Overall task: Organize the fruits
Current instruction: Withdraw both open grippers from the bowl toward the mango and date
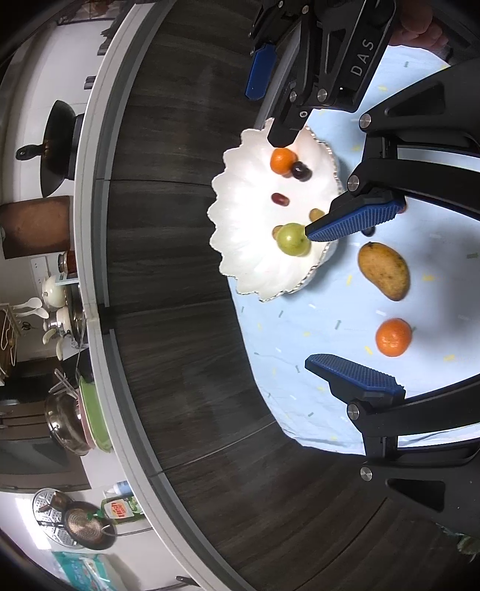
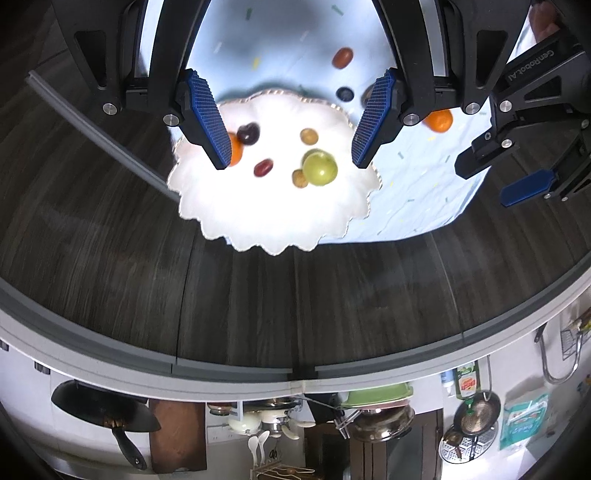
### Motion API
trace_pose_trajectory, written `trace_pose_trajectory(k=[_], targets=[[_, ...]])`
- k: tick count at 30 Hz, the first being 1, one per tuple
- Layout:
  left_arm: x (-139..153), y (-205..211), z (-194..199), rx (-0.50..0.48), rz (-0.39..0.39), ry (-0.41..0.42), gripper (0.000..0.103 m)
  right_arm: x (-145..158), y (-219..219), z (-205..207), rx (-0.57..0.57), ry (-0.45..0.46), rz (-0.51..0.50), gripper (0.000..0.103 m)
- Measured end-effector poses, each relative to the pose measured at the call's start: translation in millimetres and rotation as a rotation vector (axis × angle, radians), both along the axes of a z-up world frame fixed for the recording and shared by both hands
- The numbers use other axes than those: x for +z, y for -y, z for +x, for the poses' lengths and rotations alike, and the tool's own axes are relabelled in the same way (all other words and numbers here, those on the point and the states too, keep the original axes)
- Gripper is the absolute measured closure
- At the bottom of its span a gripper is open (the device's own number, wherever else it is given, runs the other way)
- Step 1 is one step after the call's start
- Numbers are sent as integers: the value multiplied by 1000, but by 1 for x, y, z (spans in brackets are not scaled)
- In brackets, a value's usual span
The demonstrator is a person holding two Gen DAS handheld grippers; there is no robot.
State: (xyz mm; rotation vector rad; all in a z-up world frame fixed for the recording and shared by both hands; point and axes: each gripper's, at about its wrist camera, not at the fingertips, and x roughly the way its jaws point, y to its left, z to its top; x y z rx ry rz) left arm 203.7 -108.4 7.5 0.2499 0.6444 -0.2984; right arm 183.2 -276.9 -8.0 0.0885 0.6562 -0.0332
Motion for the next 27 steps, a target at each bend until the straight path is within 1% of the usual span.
trace_pose_trajectory(k=[8,19,27], targets=[[-22,-5,-9,-36,1,-34,41,-19,-9,-8,14,-32,7,35],[-60,-11,-1,-91,4,-97,41,-56,-21,-7,30,-103,3,35],[-82,-9,6,-153,37,-124,41,-79,-24,0,27,-143,0,35]])
